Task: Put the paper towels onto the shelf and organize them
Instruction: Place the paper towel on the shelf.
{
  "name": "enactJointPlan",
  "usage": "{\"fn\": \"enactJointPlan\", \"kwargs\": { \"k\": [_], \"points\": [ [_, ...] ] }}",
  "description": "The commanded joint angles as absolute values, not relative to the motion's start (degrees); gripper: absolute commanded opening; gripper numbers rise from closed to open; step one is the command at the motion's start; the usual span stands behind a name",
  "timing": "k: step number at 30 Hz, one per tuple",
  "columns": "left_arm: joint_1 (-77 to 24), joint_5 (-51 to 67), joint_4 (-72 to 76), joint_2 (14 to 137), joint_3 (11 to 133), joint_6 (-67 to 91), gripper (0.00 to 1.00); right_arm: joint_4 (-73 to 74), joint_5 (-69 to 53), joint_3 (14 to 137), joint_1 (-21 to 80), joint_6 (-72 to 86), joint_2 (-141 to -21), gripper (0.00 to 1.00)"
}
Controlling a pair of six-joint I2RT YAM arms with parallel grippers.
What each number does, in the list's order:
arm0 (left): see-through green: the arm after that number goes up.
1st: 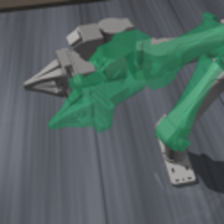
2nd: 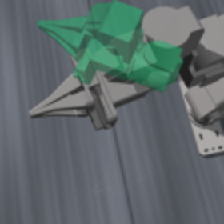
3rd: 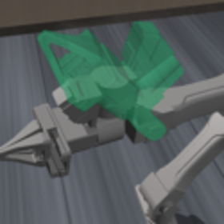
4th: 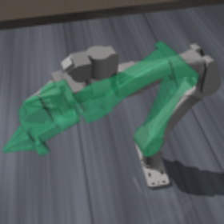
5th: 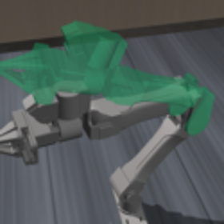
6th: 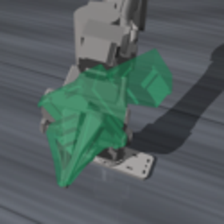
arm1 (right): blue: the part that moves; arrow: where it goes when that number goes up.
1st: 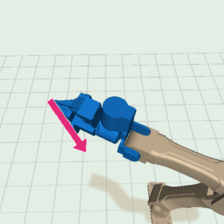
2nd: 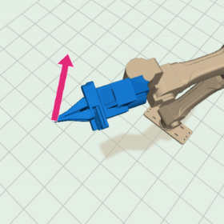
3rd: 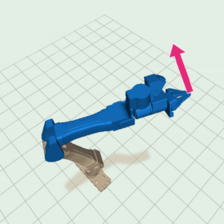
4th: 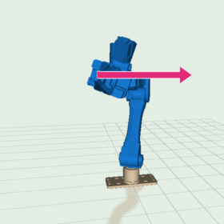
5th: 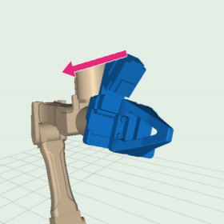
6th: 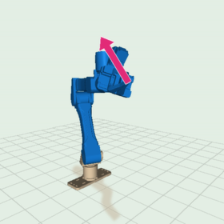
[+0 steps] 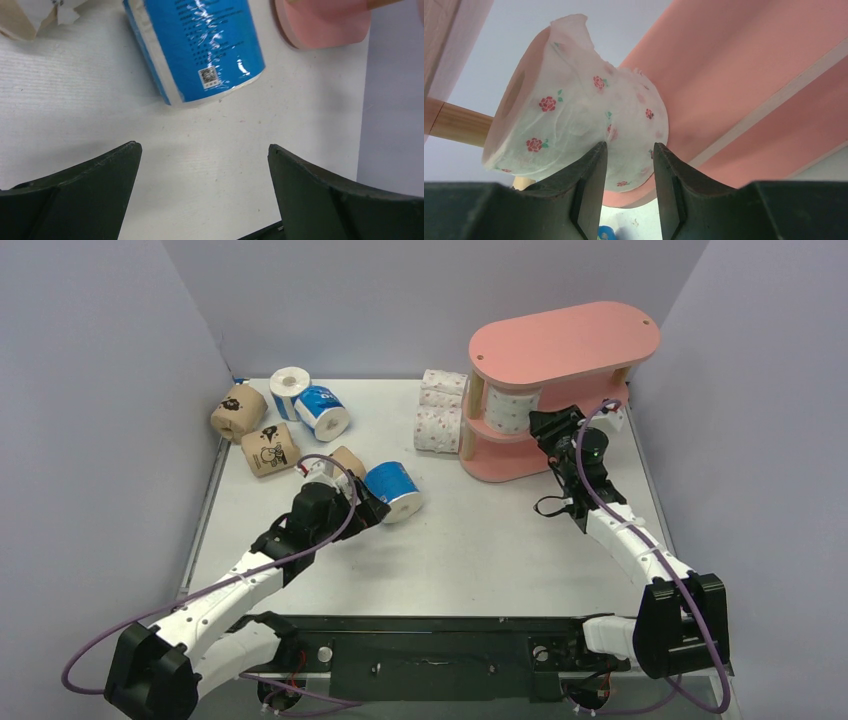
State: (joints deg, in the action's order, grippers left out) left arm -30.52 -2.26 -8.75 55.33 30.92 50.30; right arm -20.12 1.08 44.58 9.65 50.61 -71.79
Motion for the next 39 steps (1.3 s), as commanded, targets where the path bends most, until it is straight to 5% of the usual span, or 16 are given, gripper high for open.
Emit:
{"fn": "enactJointPlan", "kwargs": {
  "k": [1,39],
  "points": [
    [-30.06,-1.49,-4.3,56.83,37.83,48.7,0.98,-23.38,1.19,46.23,8.9,50.77,-69.86,0.36],
    [-29.49,-1.74,-5.05,53.48,31.91,49.38,0.98,-25.19,-1.76,47.3,11.09,51.17,-76.87,0.37]
  ]
}}
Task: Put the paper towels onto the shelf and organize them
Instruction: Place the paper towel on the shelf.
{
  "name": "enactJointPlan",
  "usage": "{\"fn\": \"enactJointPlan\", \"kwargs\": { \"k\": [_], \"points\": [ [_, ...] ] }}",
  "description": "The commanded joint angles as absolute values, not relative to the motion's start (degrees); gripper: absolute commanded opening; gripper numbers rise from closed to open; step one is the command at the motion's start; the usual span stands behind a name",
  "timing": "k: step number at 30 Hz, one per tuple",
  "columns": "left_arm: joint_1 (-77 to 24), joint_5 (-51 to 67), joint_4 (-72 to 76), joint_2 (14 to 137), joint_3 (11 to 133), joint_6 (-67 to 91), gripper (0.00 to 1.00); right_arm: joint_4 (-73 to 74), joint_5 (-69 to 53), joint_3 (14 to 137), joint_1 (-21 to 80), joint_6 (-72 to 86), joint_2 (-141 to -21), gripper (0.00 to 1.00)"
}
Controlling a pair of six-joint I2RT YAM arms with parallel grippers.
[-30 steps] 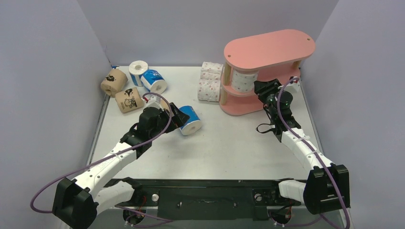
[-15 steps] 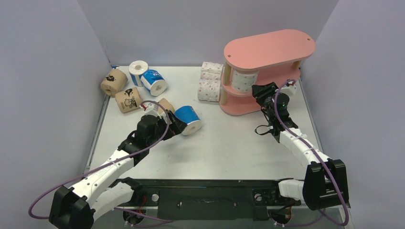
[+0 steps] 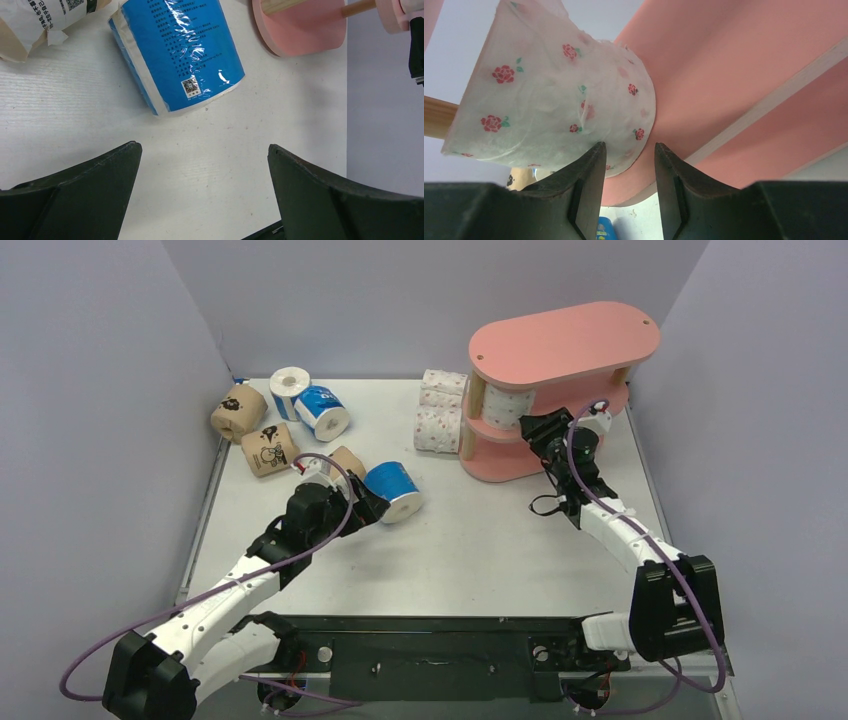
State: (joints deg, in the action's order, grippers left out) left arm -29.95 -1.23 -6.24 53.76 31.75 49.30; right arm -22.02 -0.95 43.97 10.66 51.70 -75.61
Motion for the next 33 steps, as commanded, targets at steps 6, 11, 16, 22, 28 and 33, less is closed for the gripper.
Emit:
{"fn": "enactJointPlan", "kwargs": {
  "k": [6,11,16,22,28,33],
  "points": [
    [-29.06,-1.71,-5.27,53.11,31.49,49.27,0.98,-25.16,-1.67,48.41,11.08,50.9,-78.34,0.37],
    [-28.91,-1.59,-5.26,53.16,31.47,49.31,0.98,-25.13,-1.81,49.17,11.07,50.89,-79.51,0.37],
    [-28.85,-1.56,-5.27,53.13,31.33,49.31,0.98,-24.99,-1.94,49.71,10.99,50.91,-80.29,0.37],
    [-28.83,-1.65,-5.29,52.89,31.31,49.35,0.98,-24.73,-2.09,49.77,10.86,50.75,-80.04,0.37],
    [-28.63,-1.54,-5.77,52.83,31.56,49.11,0.98,-23.57,-1.81,48.4,10.52,50.7,-77.41,0.38],
    [-27.45,-1.49,-7.56,51.74,32.91,48.29,0.98,-15.31,-0.9,46.96,10.37,50.49,-69.89,0.41]
  ]
}}
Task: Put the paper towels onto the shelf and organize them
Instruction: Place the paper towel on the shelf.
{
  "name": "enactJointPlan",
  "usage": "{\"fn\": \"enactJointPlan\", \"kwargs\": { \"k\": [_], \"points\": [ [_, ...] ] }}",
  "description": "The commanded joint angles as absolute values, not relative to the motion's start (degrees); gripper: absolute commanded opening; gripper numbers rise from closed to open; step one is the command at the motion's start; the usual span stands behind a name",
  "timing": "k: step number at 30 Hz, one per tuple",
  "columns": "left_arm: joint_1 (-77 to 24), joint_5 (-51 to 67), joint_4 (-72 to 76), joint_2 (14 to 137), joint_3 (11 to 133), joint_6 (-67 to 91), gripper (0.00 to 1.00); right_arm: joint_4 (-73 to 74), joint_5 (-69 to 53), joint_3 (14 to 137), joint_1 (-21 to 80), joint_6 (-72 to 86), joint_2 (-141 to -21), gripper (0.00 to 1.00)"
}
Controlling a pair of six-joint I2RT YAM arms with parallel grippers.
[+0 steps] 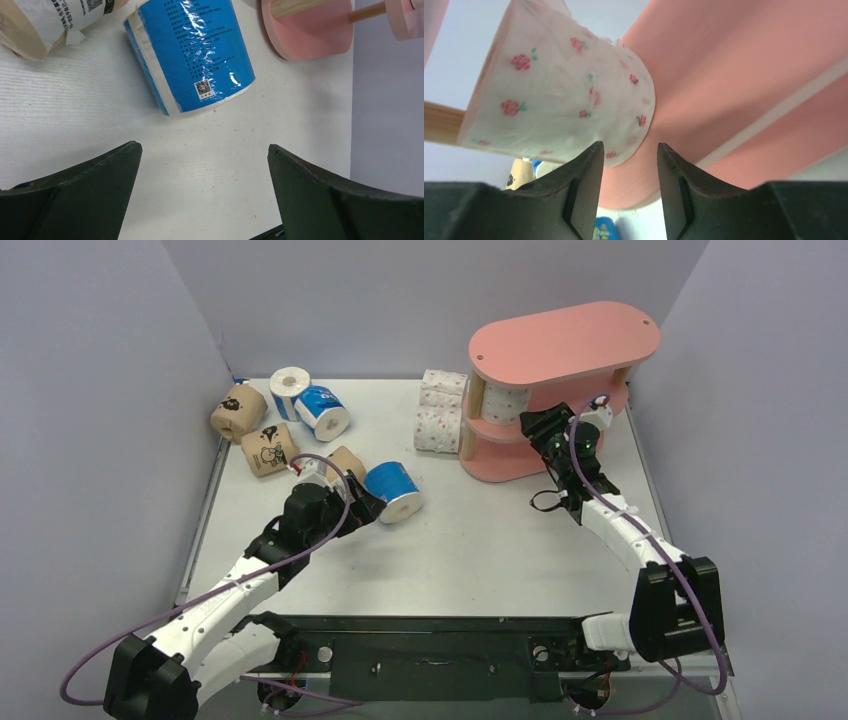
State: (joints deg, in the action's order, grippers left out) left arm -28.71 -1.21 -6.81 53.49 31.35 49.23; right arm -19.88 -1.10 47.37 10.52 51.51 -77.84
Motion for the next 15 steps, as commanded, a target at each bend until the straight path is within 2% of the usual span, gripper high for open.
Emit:
{"fn": "enactJointPlan", "kwargs": {
  "k": [1,5,11,12,13,15],
  "points": [
    [-27.13,-1.45,-8.39,51.58,33.15,47.95,0.98,-13.45,-0.42,46.52,10.5,50.34,-68.47,0.41],
    [-24.5,-0.74,-10.92,50.26,34.51,47.36,0.97,-2.9,2.86,44.28,12.63,46.31,-57.33,0.47],
    [-20.5,0.0,-13.95,49.86,34.52,46.27,0.97,12.0,5.47,41.0,21.81,43.25,-48.84,0.55],
    [-20.14,0.0,-14.61,49.8,34.53,46.08,0.97,12.94,5.59,40.45,22.82,43.11,-48.24,0.6],
    [-19.54,0.0,-14.91,49.73,34.76,45.88,0.97,15.34,5.99,39.47,25.13,42.73,-47.5,0.69],
    [-18.87,0.0,-15.72,49.48,35.5,45.69,0.97,19.36,8.25,38.29,28.9,42.57,-46.91,0.76]
  ]
}}
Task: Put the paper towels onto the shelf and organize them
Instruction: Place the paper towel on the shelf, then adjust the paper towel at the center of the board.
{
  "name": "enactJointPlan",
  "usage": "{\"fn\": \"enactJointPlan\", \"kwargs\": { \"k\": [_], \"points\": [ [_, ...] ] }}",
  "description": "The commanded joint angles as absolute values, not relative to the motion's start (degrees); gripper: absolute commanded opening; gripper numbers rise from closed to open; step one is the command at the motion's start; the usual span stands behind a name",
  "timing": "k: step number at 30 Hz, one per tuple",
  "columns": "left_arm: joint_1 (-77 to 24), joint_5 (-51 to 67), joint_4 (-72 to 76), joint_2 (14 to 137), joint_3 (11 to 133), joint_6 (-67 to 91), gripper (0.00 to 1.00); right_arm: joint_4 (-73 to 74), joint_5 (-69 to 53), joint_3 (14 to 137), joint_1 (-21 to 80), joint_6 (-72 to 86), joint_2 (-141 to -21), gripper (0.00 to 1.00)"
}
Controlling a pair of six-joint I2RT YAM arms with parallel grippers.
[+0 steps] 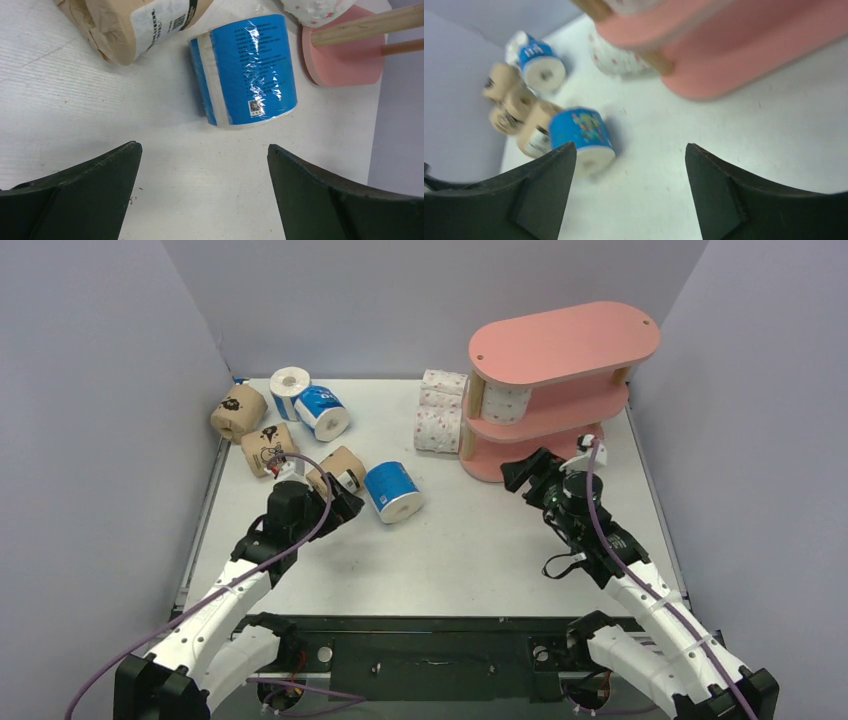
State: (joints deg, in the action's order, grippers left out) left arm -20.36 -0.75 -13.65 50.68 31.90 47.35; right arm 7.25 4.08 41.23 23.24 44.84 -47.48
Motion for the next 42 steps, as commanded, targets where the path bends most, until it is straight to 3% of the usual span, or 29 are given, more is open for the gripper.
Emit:
{"fn": "enactJointPlan", "kwargs": {
  "k": [1,6,12,25,36,42],
  "points": [
    [-18.79,0.0,-15.82,49.26,35.77,45.69,0.97,20.4,10.79,37.15,30.14,42.6,-46.7,0.79],
    [-18.72,0.0,-12.78,51.42,38.78,45.95,0.97,16.17,15.73,28.37,36.64,44.69,-41.82,0.8],
    [-19.6,3.22,-7.58,62.53,46.96,46.05,0.99,7.84,8.94,20.57,36.79,45.39,-36.32,0.8],
    [-19.73,5.06,-5.14,88.79,61.75,41.35,0.83,6.45,4.96,15.34,37.4,46.52,-30.61,0.76],
    [-24.75,4.87,-4.81,87.99,58.33,41.7,0.82,3.09,4.19,13.16,38.65,48.72,-29.61,0.75],
    [-27.68,3.86,-3.38,81.13,51.93,43.22,0.81,2.92,5.04,12.64,38.85,48.94,-28.99,0.74]
  ]
}}
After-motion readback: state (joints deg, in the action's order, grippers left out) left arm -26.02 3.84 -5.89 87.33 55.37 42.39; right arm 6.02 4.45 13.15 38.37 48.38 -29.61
